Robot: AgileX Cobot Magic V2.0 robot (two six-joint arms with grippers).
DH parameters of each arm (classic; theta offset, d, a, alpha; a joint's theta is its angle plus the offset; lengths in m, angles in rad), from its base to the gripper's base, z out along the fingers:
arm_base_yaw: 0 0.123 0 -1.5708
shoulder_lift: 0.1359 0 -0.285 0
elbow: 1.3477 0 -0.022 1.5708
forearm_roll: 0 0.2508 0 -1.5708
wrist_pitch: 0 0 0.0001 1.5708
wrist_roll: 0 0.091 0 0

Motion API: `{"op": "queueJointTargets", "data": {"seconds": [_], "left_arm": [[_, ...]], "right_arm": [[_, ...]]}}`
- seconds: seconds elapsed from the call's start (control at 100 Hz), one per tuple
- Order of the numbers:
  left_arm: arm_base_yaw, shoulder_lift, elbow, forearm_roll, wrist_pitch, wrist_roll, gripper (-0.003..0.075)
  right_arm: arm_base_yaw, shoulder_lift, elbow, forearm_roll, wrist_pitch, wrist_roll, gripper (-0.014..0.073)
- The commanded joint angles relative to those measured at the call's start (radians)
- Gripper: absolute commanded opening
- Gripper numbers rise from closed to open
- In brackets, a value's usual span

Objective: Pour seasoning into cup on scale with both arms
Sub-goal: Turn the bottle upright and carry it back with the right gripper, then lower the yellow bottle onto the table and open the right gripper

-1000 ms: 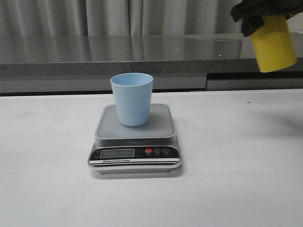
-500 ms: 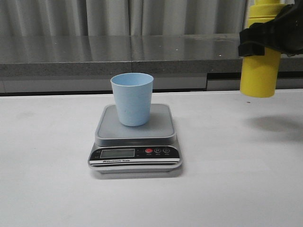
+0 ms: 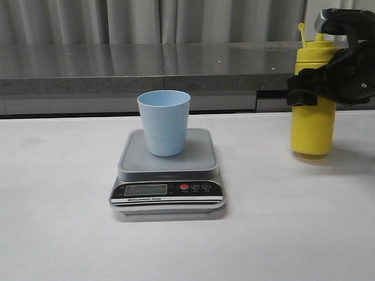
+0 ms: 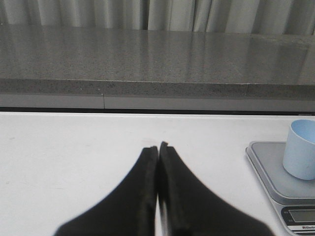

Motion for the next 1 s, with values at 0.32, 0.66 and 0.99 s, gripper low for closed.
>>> {"op": "queueJointTargets", "data": {"seconds": [0.32,0.66,0.99], "left_arm": [[0.003,0.014,-0.028,-0.009,-0.079,-0.008,-0.0020],[0.003,0.014,-0.028,-0.009,-0.079,-0.008,-0.0020],[0.003,0.014,-0.028,-0.009,-0.079,-0.008,-0.0020]], "right_arm": [[-0.007,-0.030,-0.023,0.011,-0.093,0.001,0.0657],[-0.007,-0.042,-0.013,0.010,-0.032,0.002,0.0653],[-0.007,-0.120,0.066,0.010,-0.005,0.002,0.0653]]}}
